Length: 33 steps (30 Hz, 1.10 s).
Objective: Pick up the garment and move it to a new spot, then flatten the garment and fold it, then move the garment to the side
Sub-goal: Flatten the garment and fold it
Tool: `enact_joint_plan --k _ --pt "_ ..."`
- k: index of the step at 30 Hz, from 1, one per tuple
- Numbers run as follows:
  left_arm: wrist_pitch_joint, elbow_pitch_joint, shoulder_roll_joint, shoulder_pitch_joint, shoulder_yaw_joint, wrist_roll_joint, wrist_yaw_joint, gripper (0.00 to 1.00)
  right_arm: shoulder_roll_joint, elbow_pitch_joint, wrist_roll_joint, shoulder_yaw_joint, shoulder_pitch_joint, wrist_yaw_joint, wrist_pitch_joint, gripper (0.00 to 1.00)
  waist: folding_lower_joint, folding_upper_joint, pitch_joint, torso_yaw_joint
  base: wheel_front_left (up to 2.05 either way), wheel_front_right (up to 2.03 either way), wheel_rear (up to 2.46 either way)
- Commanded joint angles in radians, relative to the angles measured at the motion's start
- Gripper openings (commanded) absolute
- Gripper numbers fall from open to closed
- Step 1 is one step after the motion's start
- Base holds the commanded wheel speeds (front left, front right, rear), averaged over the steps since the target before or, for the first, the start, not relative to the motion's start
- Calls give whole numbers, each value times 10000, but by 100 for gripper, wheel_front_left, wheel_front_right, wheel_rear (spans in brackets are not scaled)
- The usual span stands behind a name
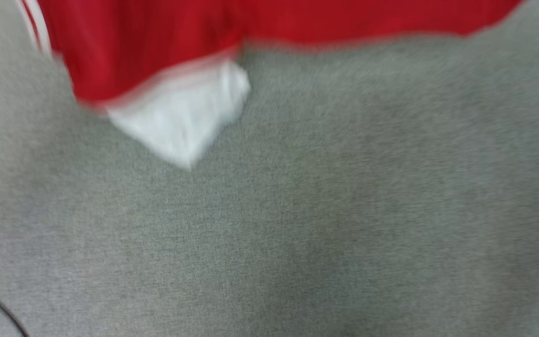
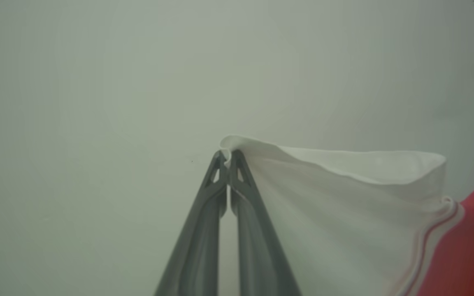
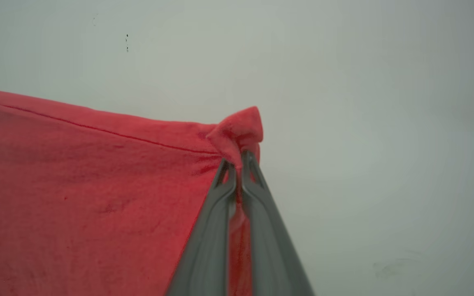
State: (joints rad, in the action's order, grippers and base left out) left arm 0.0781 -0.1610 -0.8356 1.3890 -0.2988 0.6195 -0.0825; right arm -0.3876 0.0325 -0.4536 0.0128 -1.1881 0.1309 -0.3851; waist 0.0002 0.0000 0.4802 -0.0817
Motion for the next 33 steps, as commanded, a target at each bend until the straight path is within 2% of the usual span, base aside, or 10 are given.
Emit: enact_joint_plan --k 1,3,6,10,16,23,33 --pt "-35 52 62 173 -47 -45 37 0 45 -52 30 -7 -193 -4 50 0 -2 0 625 179 0 0 0" --pt "-199 796 335 1058 -224 -263 245 0 213 -688 184 -96 -845 -4 371 0 -2 0 929 277 0 0 0" --pt "-534 2009 782 2229 -379 -547 456 0 843 -1811 335 -633 -1802 -5 789 0 -2 0 1297 383 0 0 0" --pt "-1118 3482 1315 3483 -487 -804 549 0 1321 -3039 1058 -891 -2920 -5 1324 0 -2 0 1753 573 0 0 0" --pt "-2177 5144 1914 3935 -694 -978 749 0 1735 -4500 1967 -856 -3622 -5 2469 0 -2 0 2176 901 0 0 0" --pt "-3030 6003 2653 2109 -1039 -601 957 0 1746 -5752 1750 -641 -2499 -5 3341 0 -2 0 2014 1286 0 0 0" --pt "-3422 5654 3530 -2785 -1416 -104 815 0 1120 -6344 610 758 944 -5 3976 0 -2 0 538 1566 0 0 0"
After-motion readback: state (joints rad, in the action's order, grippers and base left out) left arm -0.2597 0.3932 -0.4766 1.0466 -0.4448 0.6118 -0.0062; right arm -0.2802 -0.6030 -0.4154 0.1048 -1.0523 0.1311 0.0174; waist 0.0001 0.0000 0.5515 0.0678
